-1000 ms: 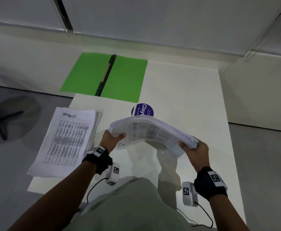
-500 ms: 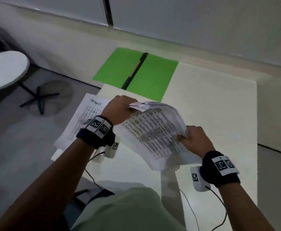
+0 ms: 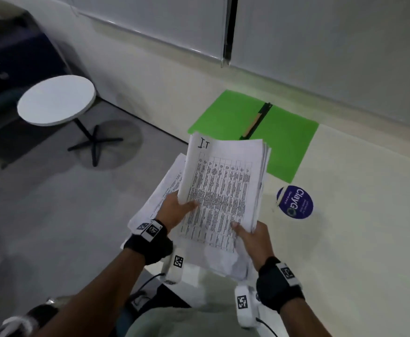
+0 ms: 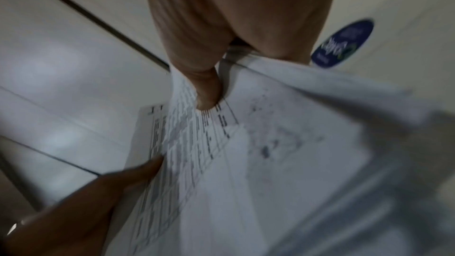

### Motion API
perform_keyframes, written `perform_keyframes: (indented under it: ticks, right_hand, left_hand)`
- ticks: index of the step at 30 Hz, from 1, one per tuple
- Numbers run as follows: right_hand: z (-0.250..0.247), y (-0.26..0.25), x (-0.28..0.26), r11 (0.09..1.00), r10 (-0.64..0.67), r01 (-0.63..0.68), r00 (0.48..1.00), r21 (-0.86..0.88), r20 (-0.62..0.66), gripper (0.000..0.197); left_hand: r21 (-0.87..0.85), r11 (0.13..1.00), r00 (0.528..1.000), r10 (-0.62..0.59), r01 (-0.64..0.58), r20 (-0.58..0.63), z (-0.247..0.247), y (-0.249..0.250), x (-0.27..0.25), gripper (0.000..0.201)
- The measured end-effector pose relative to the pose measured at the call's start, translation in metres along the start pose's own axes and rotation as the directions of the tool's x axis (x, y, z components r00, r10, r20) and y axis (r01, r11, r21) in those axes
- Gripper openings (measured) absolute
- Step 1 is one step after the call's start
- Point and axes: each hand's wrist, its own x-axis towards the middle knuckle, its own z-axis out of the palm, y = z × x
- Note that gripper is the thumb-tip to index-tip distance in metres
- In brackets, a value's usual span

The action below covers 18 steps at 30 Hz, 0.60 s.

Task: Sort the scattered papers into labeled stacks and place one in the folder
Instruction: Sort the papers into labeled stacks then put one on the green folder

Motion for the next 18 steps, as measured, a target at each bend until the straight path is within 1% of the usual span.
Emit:
perform_keyframes:
  ticks: [1,3,6,7,9,12,13,14,15,16,17,18]
  right_hand:
    - [0.023,0.005,0.005,0.999,0.045,-0.045,0.999,0.001,0.003,0.068]
    - [0.069,0.014,0.017,0.992,0.124,-0.125,0.992,-0.013,-0.026,0.075]
    - [0.12,0.026,0.036,0.971,0.24,-0.239,0.969,0.021,-0.052,0.103]
    - [0.134,0.022,0.038,0.962,0.274,-0.272,0.96,0.036,-0.059,0.107]
    - [0.153,0.004,0.038,0.944,0.329,-0.327,0.94,0.038,-0.089,0.101]
    - [0.167,-0.008,0.042,0.932,0.356,-0.363,0.918,-0.009,-0.176,0.075]
    - [0.169,-0.008,0.044,0.924,0.369,-0.381,0.909,-0.029,-0.195,0.072]
    - [0.17,-0.006,0.048,0.91,0.392,-0.41,0.899,-0.061,-0.193,0.073]
    - [0.171,-0.006,0.051,0.89,0.413,-0.439,0.89,-0.121,-0.192,0.074]
    - [0.172,-0.003,0.055,0.866,0.425,-0.463,0.881,-0.189,-0.209,0.069]
    - [0.171,0.0,0.057,0.841,0.412,-0.474,0.873,-0.26,-0.26,0.062]
    - [0.17,0.002,0.06,0.816,0.393,-0.491,0.858,-0.306,-0.329,0.057]
  left_hand:
    - [0.089,0.996,0.999,0.01,-0.006,-0.042,-0.013,-0.006,0.011,0.04]
    - [0.213,0.977,0.997,0.032,-0.017,-0.065,-0.04,-0.019,0.035,0.032]
    - [0.276,0.96,0.999,0.043,-0.035,-0.024,-0.073,-0.036,0.069,0.033]
    - [0.3,0.953,0.999,0.052,-0.05,0.0,-0.083,-0.042,0.081,0.034]
    - [0.327,0.942,0.997,0.062,-0.075,0.05,-0.095,-0.048,0.101,0.036]
    - [0.348,0.935,0.995,0.038,-0.069,0.096,-0.096,-0.056,0.122,0.038]
    - [0.36,0.931,0.994,0.029,-0.067,0.11,-0.094,-0.059,0.127,0.037]
    - [0.383,0.922,0.993,0.006,-0.051,0.119,-0.093,-0.065,0.133,0.038]
    - [0.437,0.899,0.993,-0.019,-0.034,0.116,-0.091,-0.07,0.137,0.041]
    - [0.524,0.851,0.994,-0.038,-0.019,0.098,-0.089,-0.076,0.142,0.048]
    - [0.608,0.794,0.996,-0.053,0.0,0.069,-0.088,-0.083,0.143,0.058]
    - [0.646,0.762,0.997,-0.078,0.042,0.027,-0.088,-0.09,0.144,0.068]
